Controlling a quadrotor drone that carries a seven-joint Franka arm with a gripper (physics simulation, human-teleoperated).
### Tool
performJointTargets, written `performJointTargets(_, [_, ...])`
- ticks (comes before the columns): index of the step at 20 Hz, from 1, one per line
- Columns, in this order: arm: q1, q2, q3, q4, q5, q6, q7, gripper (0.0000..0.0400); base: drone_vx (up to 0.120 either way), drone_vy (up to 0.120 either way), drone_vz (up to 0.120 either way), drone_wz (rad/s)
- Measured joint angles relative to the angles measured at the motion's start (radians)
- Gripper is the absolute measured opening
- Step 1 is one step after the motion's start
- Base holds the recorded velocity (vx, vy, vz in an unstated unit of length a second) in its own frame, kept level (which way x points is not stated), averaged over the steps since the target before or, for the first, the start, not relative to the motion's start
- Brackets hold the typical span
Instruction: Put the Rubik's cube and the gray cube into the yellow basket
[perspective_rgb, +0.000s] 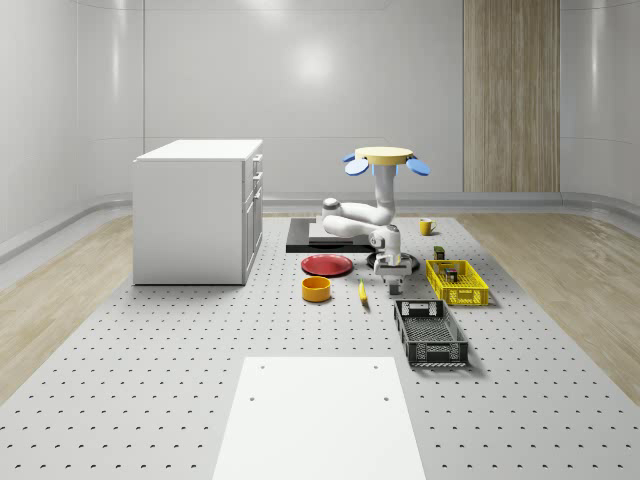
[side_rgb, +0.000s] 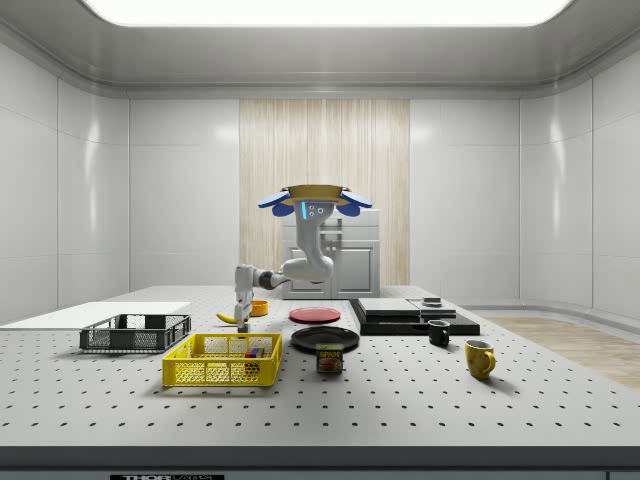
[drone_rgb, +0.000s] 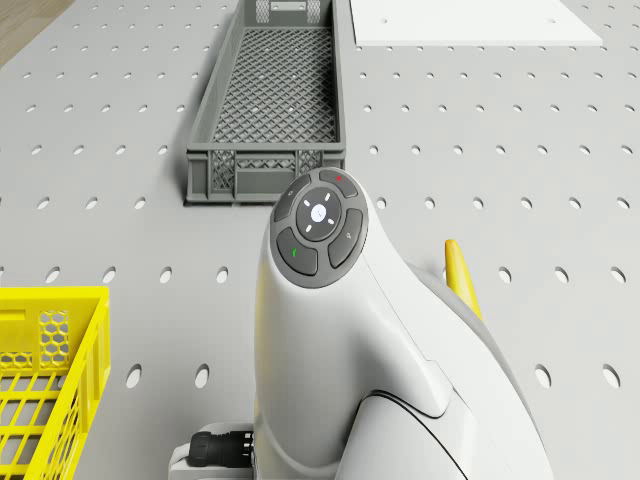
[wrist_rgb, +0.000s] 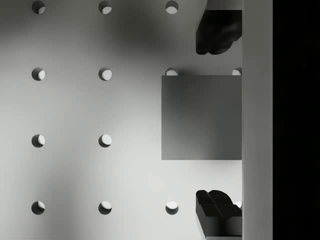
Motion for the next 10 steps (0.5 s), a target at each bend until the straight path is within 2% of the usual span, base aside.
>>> performJointTargets(1, [0.0,0.0,0.0,0.0,0.0,0.0,0.0,0.04,0.0,0.0,-0.08,0.0])
performJointTargets(10, [-0.005,-0.002,-0.037,0.007,-0.035,0.014,0.001,0.04,0.0,0.0,0.0,0.0])
